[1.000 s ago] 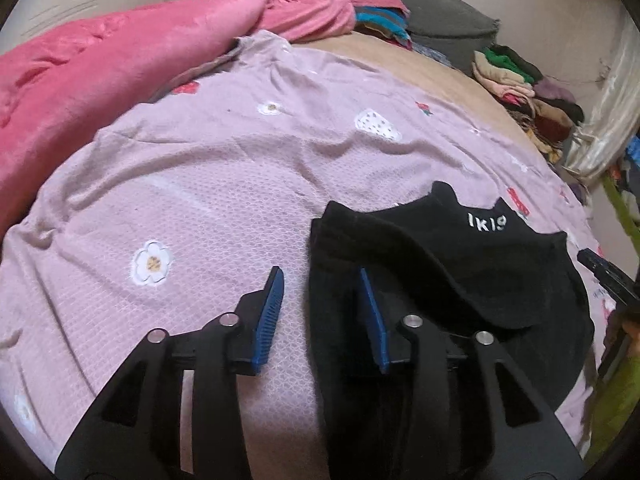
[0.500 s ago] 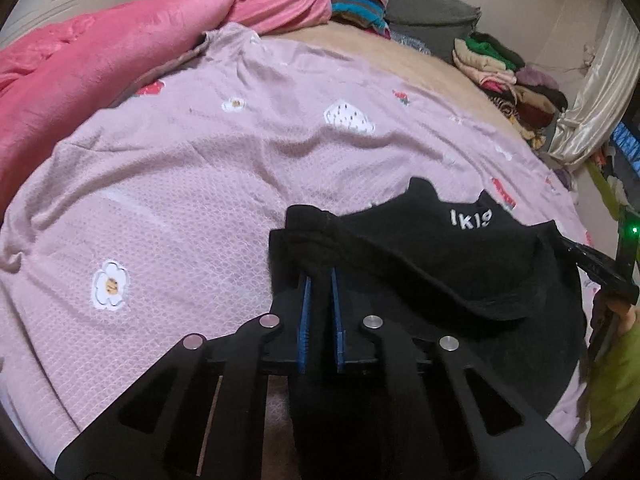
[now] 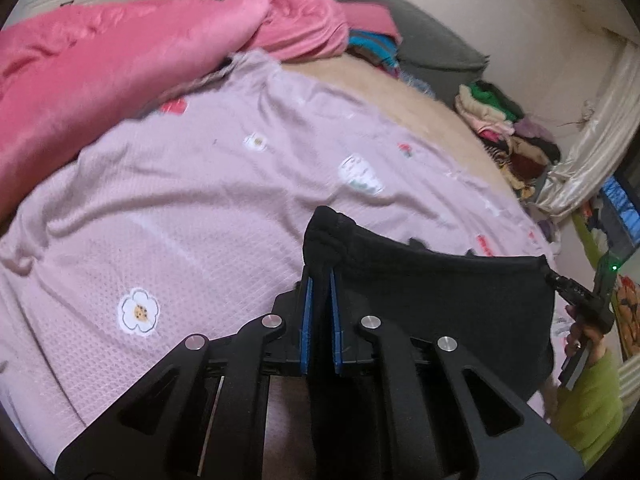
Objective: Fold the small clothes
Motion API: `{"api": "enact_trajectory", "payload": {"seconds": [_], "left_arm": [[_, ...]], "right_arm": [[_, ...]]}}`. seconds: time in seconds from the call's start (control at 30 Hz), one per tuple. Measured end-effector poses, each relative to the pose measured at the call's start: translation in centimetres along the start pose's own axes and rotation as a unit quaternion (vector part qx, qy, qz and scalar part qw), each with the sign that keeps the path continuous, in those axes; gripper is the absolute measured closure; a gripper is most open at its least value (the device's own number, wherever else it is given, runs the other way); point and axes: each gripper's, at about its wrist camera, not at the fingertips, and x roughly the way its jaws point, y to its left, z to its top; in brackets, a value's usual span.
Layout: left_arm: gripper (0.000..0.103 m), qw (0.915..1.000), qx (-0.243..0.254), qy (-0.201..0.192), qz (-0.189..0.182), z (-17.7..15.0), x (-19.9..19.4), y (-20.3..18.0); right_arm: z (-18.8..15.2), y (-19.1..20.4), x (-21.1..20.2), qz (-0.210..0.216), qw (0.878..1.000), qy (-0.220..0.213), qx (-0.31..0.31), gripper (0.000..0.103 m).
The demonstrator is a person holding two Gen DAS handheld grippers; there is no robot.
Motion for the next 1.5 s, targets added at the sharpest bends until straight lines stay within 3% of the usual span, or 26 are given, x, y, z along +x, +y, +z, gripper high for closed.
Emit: {"api": "enact_trajectory", "payload": {"seconds": [0.33, 0.53, 0.6, 0.8, 0.97, 1.2, 1.23, 1.27, 1.3, 1.33, 1.43, 1.5], "left_arm": [[0.099, 0.9994, -0.001, 0.021, 0.027, -1.3, 1.9, 0.5], [0.094, 0.9993, 0.001, 0.018, 0.033, -1.5, 0.6, -0.1], [0.086, 0.9992, 0.005, 0.014, 0.036, -1.8, -0.2, -0.5], [0.067, 0.9993, 0.016, 0.018, 0.03, -3.5, -2.1, -1.8], [0.059, 0.999, -0.008, 0.044, 0.002, -6.5, -2.5, -2.1], [0.056, 0.9964, -0.044, 0.071, -0.016, -10.5, -2.4, -1.6], [0.056, 0.9959, -0.049, 0.073, -0.02, -10.8, -2.4, -1.6], [0.057, 0.9958, -0.049, 0.075, -0.021, -11.2, -2.4, -1.8], [0.062, 0.9958, -0.046, 0.076, -0.021, -11.4, -2.4, -1.9], [0.077, 0.9959, -0.044, 0.075, -0.024, -11.6, -2.5, -2.2], [0.088, 0.9962, -0.041, 0.073, -0.022, -11.6, -2.8, -2.4], [0.089, 0.9965, -0.034, 0.075, -0.017, -11.8, -3.2, -2.5]], "right_arm": [[-1.5, -0.2, 2.1, -0.036, 0.999, 0.016, -0.004, 0.094], [-2.2, -0.1, 0.7, -0.059, 0.998, 0.012, -0.022, 0.077], [-2.7, 0.0, -0.2, -0.057, 0.998, 0.01, -0.027, 0.067], [-5.2, 0.2, -2.6, -0.042, 0.998, 0.028, -0.032, 0.051], [-7.9, 0.3, -4.3, -0.013, 0.998, 0.05, -0.024, 0.051], [-10.4, -0.2, -5.5, -0.01, 0.998, 0.068, -0.009, 0.051], [-10.6, -0.2, -5.5, -0.008, 0.997, 0.073, -0.009, 0.051], [-10.8, -0.2, -5.4, -0.008, 0.997, 0.077, -0.009, 0.061], [-11.0, -0.2, -5.5, -0.006, 0.997, 0.08, -0.012, 0.088], [-11.1, 0.0, -5.6, -0.009, 0.997, 0.079, -0.017, 0.095], [-11.1, 0.1, -6.7, -0.013, 0.998, 0.065, -0.018, 0.096], [-11.0, 0.3, -7.7, -0.022, 0.998, 0.053, -0.027, 0.096]]}}
